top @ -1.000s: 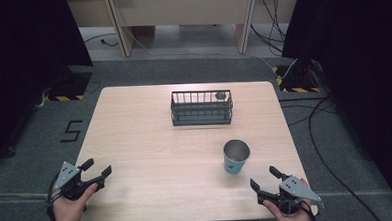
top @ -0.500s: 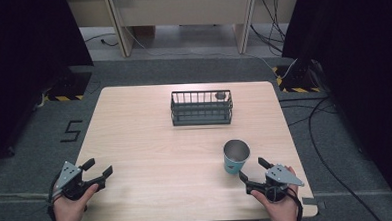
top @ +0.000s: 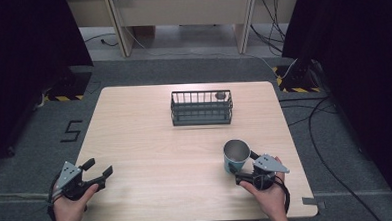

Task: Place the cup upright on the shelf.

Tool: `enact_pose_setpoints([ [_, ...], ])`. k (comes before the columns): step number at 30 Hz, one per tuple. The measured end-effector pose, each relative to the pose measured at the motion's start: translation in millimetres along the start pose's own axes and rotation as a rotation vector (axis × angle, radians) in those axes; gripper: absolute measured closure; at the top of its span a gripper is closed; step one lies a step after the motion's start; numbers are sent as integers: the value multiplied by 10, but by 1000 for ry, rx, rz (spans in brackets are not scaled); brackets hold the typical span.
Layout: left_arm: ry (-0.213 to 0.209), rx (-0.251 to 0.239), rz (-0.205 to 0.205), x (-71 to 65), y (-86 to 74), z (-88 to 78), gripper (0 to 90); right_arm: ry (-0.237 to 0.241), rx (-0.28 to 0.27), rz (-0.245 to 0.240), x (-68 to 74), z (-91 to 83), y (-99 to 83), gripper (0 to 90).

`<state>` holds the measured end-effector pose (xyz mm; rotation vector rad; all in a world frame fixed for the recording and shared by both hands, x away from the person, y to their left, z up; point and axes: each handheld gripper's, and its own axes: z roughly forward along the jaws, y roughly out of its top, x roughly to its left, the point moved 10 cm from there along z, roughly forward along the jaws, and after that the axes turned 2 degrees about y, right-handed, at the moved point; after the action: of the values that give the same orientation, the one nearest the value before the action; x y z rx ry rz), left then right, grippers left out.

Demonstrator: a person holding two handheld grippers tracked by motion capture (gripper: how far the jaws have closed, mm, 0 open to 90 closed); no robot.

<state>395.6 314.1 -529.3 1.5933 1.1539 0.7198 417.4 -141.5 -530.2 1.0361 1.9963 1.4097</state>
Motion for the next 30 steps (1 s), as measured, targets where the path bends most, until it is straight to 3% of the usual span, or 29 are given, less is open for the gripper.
enact_pose_setpoints([
  [11,-5,-1,0,-4,1,-2,208,8,-6,-20,6,180,72,142],
  [20,-7,-4,-1,-9,5,-1,208,17,-7,-33,44,169,77,161],
  [30,-7,-4,-3,-7,4,-2,209,34,-41,-47,90,193,250,162],
])
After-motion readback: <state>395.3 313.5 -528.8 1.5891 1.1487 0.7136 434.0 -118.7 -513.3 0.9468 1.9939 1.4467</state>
